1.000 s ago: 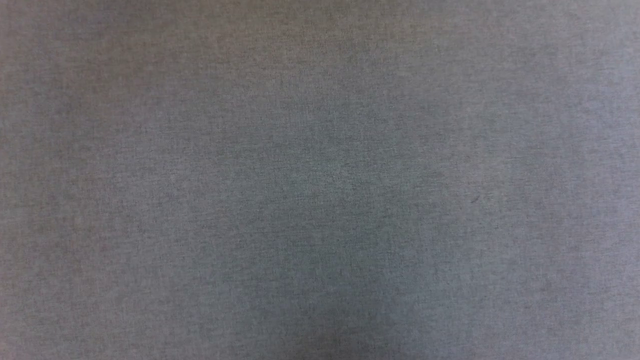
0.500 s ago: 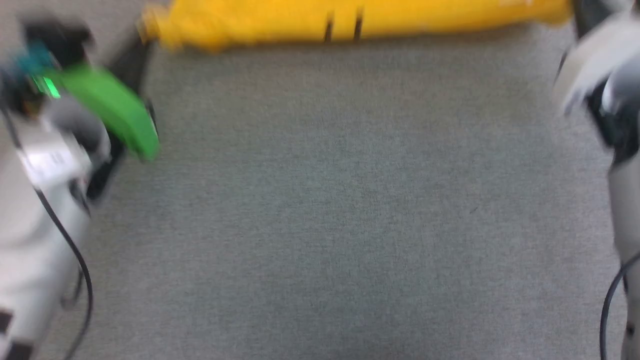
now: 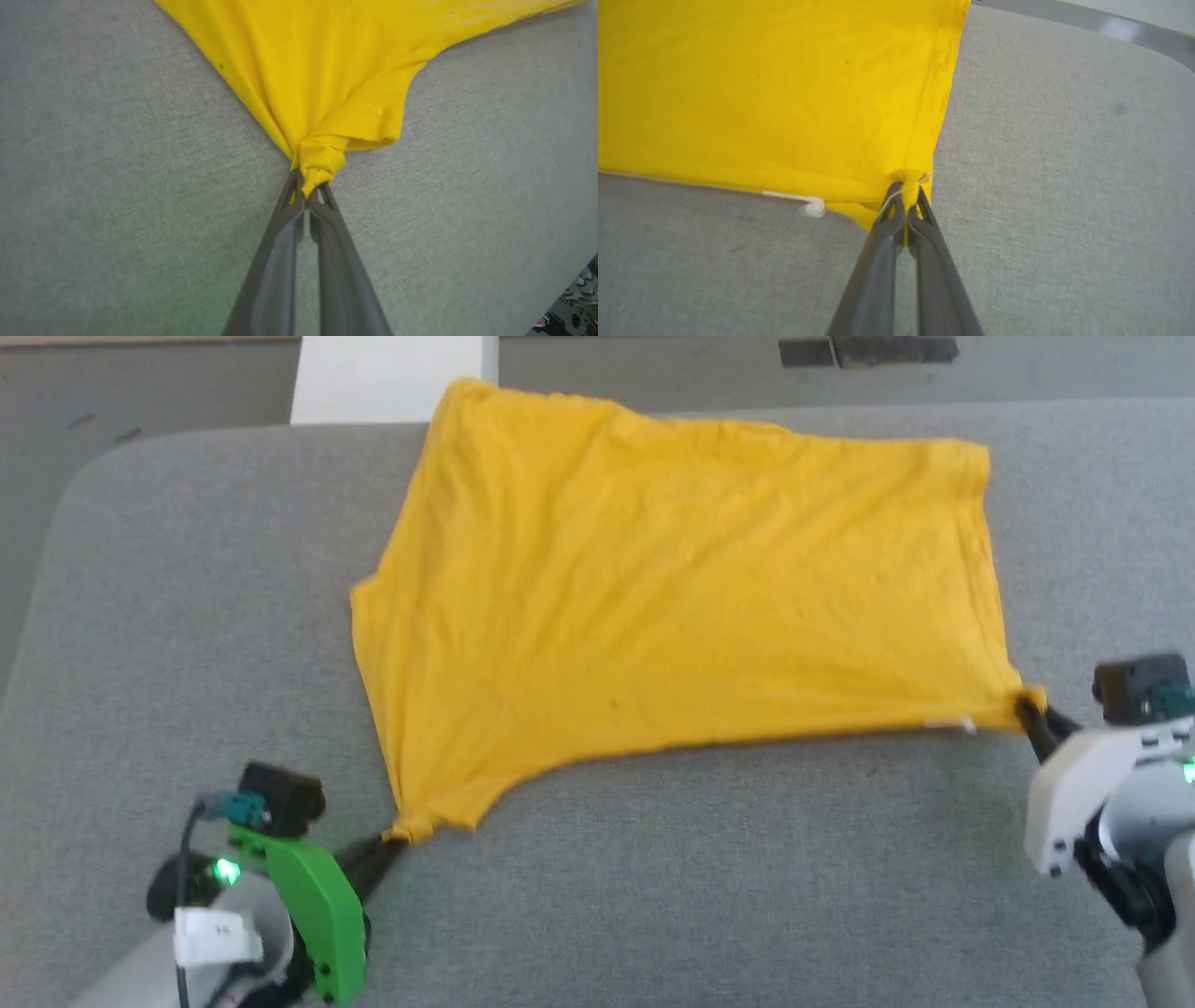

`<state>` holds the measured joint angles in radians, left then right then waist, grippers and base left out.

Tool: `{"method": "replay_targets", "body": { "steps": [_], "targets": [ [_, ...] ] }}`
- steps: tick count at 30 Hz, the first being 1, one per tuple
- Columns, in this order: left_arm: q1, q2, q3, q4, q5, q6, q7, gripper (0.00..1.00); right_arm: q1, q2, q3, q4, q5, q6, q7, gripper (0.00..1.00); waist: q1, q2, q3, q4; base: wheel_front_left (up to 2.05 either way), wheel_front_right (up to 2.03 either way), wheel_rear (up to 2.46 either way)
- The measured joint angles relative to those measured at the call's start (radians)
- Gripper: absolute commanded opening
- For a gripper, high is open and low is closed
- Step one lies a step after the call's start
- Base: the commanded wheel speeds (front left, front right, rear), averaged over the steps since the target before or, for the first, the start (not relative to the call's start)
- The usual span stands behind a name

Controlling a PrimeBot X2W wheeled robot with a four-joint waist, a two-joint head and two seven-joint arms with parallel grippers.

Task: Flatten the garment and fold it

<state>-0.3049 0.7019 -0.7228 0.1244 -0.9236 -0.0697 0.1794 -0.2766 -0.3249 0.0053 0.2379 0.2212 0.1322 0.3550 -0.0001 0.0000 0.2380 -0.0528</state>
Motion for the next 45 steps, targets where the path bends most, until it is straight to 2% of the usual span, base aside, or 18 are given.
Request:
{"method": "replay_targets", "body": {
  "steps": [6, 12, 16, 18, 21, 23, 26, 30, 34, 39, 45],
  "targets": [
    [0.143, 0.031, -0.021, -0.113, -0.048, 0.085, 0.040, 0.00, 0.160, 0.005, -0.054, -0.079, -0.002, 0.000, 0.075, 0.00, 0.0000, 0.0000, -0.052, 0.018, 0.00, 0.00, 0.00],
    [0.260, 0.063, -0.031, -0.204, -0.072, 0.173, 0.051, 0.00, 0.304, 0.076, -0.160, -0.169, -0.010, 0.000, 0.122, 0.00, 0.0000, 0.0000, -0.078, 0.033, 0.00, 0.00, 0.00],
    [0.324, 0.070, -0.034, -0.249, -0.065, 0.221, 0.009, 0.00, 0.382, 0.115, -0.209, -0.234, -0.029, 0.000, 0.130, 0.00, -0.0001, 0.0000, -0.082, 0.036, 0.00, 0.00, 0.00],
    [0.330, 0.069, -0.036, -0.258, -0.012, 0.243, -0.044, 0.00, 0.406, 0.132, -0.221, -0.260, -0.034, 0.000, 0.117, 0.00, 0.0000, 0.0000, -0.081, 0.035, 0.00, 0.00, 0.00],
    [0.324, 0.055, -0.028, -0.225, 0.093, 0.247, -0.188, 0.00, 0.422, 0.153, -0.222, -0.291, -0.045, 0.000, 0.033, 0.00, 0.0000, -0.0001, -0.077, 0.033, 0.00, 0.00, 0.00],
    [0.310, 0.025, -0.021, -0.193, 0.164, 0.258, -0.291, 0.00, 0.422, 0.172, -0.219, -0.296, -0.051, 0.000, -0.048, 0.00, 0.0000, 0.0000, -0.075, 0.032, 0.00, 0.00, 0.00],
    [0.266, -0.033, -0.020, -0.153, 0.239, 0.279, -0.383, 0.00, 0.421, 0.191, -0.204, -0.289, -0.066, 0.000, -0.155, 0.00, 0.0000, 0.0000, -0.073, 0.032, 0.00, 0.00, 0.00],
    [0.182, -0.092, -0.007, -0.117, 0.325, 0.284, -0.422, 0.00, 0.414, 0.202, -0.189, -0.274, -0.081, 0.000, -0.249, 0.00, 0.0000, 0.0000, -0.069, 0.031, 0.00, 0.00, 0.00],
    [0.085, -0.126, 0.014, -0.098, 0.360, 0.280, -0.429, 0.00, 0.365, 0.194, -0.170, -0.259, -0.089, 0.000, -0.268, 0.00, 0.0000, 0.0000, -0.057, 0.027, 0.00, 0.00, 0.00],
    [-0.045, -0.139, 0.037, -0.059, 0.374, 0.232, -0.425, 0.00, 0.270, 0.165, -0.161, -0.241, -0.090, 0.000, -0.248, 0.00, 0.0000, 0.0000, -0.032, 0.018, 0.00, 0.00, 0.00],
    [-0.186, -0.136, 0.055, 0.015, 0.337, 0.151, -0.351, 0.00, 0.156, 0.139, -0.158, -0.189, -0.083, 0.000, -0.197, 0.00, 0.0000, 0.0000, 0.013, 0.009, 0.00, 0.00, 0.00]
  ]
}}
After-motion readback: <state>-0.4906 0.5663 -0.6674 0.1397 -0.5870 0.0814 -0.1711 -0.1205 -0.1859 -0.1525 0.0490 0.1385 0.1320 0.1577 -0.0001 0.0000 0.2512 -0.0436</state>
